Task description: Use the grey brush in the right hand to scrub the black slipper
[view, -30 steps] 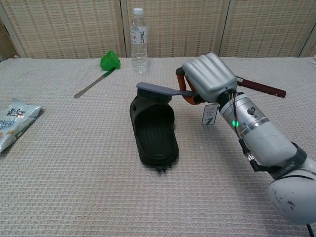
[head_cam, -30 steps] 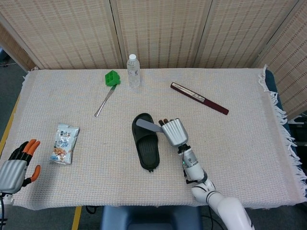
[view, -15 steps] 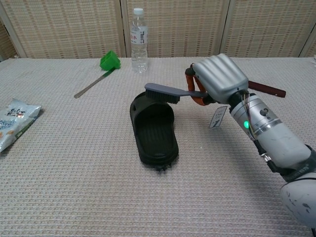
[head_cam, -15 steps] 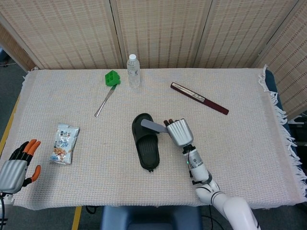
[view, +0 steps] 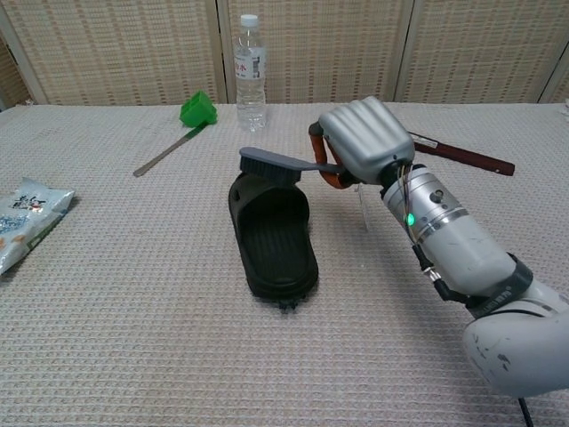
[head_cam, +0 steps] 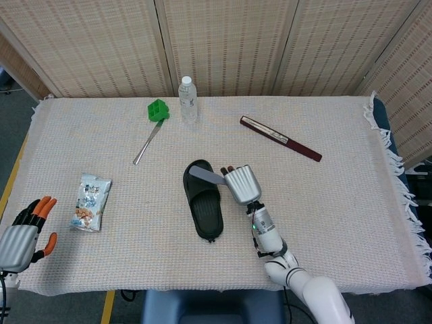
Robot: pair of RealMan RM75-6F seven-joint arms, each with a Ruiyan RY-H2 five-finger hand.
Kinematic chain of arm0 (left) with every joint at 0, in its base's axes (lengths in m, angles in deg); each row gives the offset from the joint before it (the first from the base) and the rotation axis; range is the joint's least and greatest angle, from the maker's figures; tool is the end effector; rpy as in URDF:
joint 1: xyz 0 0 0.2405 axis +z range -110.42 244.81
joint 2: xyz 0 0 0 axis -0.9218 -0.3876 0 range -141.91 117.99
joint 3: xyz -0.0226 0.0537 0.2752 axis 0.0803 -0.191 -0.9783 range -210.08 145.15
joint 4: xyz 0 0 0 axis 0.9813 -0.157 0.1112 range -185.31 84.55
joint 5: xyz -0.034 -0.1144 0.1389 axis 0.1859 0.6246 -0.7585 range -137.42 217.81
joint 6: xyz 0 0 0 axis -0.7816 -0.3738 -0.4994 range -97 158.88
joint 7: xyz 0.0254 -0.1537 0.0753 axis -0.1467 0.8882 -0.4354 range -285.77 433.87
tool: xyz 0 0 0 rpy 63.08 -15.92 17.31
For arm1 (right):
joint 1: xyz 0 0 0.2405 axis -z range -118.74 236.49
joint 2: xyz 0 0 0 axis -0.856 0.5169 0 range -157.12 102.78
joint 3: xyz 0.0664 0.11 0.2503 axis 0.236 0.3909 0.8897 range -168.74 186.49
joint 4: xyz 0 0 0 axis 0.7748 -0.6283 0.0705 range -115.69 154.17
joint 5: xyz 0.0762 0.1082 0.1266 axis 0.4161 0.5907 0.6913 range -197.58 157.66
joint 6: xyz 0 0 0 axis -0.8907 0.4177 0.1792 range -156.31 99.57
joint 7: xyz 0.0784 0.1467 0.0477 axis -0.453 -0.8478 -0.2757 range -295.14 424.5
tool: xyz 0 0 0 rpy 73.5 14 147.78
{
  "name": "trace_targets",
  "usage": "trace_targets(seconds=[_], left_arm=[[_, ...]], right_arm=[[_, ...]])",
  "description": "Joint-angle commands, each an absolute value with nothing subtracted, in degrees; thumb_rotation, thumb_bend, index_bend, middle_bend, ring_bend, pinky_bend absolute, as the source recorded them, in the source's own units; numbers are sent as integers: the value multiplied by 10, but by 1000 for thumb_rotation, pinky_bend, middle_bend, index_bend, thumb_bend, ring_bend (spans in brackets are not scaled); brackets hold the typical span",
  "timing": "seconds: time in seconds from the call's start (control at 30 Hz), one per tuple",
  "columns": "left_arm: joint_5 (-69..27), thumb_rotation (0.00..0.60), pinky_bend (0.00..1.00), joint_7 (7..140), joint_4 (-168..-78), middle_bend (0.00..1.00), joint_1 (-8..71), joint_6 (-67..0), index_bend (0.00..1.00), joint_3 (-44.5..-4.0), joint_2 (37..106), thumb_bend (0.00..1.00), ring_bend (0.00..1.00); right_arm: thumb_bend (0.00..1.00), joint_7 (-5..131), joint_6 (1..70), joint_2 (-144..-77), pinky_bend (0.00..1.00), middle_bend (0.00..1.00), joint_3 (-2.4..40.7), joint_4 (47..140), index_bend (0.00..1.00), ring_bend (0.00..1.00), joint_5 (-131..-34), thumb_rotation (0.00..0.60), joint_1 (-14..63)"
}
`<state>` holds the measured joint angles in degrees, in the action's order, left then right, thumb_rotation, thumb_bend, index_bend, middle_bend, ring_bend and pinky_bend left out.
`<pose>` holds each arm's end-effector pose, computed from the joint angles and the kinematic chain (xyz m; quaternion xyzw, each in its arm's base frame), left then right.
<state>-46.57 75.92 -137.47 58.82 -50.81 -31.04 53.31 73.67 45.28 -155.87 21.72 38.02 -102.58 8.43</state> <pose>-0.3293 0.2264 0.1824 -0.6297 -0.3782 -0.3723 0.5674 -0.1127 -0.4075 -0.0898 0.6942 -0.1465 0.4491 0.5431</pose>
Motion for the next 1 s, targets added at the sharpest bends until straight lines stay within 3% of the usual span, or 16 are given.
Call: trace_targets(seconds=[0.03, 0.23, 0.63, 1.0], left_arm=[[-466, 600, 148, 756, -1376, 0, 587, -506, 0, -311, 534, 498, 0], [-466, 600, 148, 754, -1377, 0, 585, -502, 0, -311, 535, 498, 0], [-461, 600, 148, 766, -1373, 0, 585, -504, 0, -307, 532, 499, 0], [-467, 600, 148, 759, -1376, 0, 591, -513, 0, -312, 532, 499, 0]], right_arm=[[351, 726, 480, -1535, 1000, 805, 197, 393, 992, 869, -1038, 600, 118], [351, 728, 494, -1509, 1000, 805, 184, 427, 992, 869, -1047, 600, 142], [351, 748, 407, -1565, 1000, 805, 240, 390, 992, 869, -1008, 600, 49], [351, 722, 486, -1530, 1000, 805, 190, 401, 992, 869, -1041, 600, 128]])
